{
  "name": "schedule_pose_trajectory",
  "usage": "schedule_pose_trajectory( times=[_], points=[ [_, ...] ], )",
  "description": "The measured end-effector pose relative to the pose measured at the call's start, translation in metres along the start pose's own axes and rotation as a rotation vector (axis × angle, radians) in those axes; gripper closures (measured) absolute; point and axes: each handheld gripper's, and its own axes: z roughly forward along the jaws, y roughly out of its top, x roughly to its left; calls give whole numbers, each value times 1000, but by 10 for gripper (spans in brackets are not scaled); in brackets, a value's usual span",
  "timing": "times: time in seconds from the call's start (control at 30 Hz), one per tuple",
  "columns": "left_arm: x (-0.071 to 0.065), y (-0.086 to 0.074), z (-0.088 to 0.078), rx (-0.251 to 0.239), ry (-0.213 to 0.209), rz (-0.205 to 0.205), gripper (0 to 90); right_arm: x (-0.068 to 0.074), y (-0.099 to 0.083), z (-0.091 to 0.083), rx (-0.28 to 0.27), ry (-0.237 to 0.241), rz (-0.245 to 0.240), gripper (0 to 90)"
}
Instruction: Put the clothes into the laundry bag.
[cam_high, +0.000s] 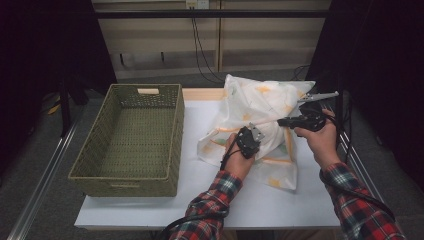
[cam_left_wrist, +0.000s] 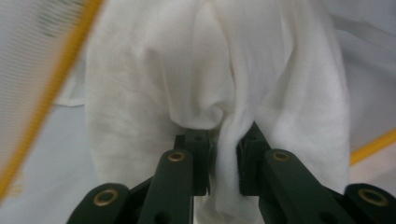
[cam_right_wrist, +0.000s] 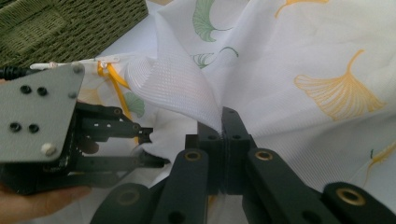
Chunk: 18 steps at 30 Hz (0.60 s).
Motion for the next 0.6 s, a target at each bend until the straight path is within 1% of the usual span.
schedule_pose_trajectory(
  times=[0.07, 0.1, 0.13, 0.2, 0.23, 0.27, 0.3, 0.33, 0.37, 0.43, 0.47, 0.53, 0.6],
  points=[
    [5, 1, -1, -2, 15, -12, 808, 1, 0, 1, -3, 6, -6, 887],
    [8, 1, 0, -9, 13, -20, 810, 2, 0, 2, -2, 5, -8, 887],
    [10, 2, -1, -5, 13, -33, 812, 3, 0, 2, 3, 8, -8, 887],
    [15, 4, -1, -14, 28, -58, 815, 3, -1, 3, 3, 9, -8, 887],
    [18, 4, -1, -15, 29, -59, 816, 3, -1, 4, 3, 9, -6, 887],
    [20, 5, -1, -19, 42, -68, 816, 3, -1, 4, 4, 12, -7, 887],
    [24, 5, -1, -22, 47, -64, 817, 3, -1, 4, 5, 12, -8, 887],
    [27, 6, -1, -23, 54, -71, 818, 3, -1, 5, 3, 15, -10, 887],
    [30, 6, -1, -25, 55, -75, 818, 3, -1, 5, 4, 16, -9, 887],
    [35, 7, 0, -26, 66, -82, 818, 4, 0, 5, 6, 22, -14, 886],
    [36, 7, 1, -26, 69, -91, 818, 4, 0, 6, 8, 22, -15, 887],
    [39, 5, 3, -36, 59, -107, 818, 4, 0, 6, 5, 25, -12, 887],
    [42, 5, 4, -43, 65, -132, 818, 4, 0, 7, 6, 29, -15, 887]
  ],
)
